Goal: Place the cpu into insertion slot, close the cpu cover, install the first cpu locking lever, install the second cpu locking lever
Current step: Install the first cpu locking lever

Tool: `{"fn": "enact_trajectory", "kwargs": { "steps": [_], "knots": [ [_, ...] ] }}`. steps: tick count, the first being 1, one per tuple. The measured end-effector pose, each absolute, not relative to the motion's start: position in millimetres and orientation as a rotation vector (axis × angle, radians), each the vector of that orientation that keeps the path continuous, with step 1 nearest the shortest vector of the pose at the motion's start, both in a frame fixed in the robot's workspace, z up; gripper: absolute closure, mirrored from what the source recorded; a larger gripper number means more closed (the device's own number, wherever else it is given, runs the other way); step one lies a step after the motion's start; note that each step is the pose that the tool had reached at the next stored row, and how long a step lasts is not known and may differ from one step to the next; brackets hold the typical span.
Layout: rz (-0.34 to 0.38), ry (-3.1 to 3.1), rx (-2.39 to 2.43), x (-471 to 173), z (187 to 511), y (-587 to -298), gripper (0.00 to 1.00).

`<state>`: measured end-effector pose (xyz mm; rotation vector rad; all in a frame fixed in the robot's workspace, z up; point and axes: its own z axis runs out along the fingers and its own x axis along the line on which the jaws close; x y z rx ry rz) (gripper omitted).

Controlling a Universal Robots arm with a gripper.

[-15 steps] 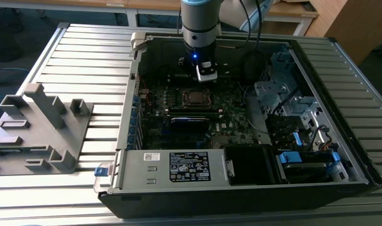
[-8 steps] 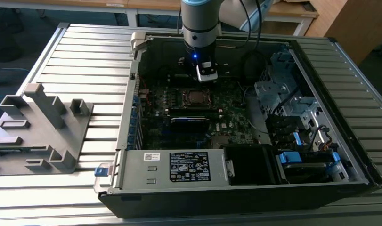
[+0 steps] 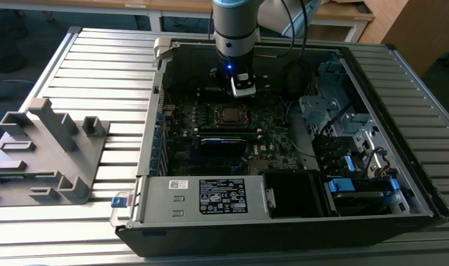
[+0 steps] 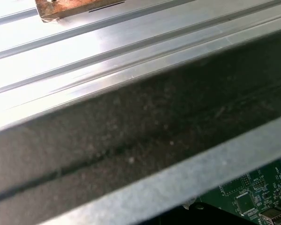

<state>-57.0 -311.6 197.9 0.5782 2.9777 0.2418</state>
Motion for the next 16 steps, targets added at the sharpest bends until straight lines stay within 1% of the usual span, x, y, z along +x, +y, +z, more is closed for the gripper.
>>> {"fn": "enact_trajectory", "kwargs": {
  "steps": [16],
  "knots": [
    [0.242,2.966,0.574,-57.3,197.8,-311.8,0.90]
  ]
}}
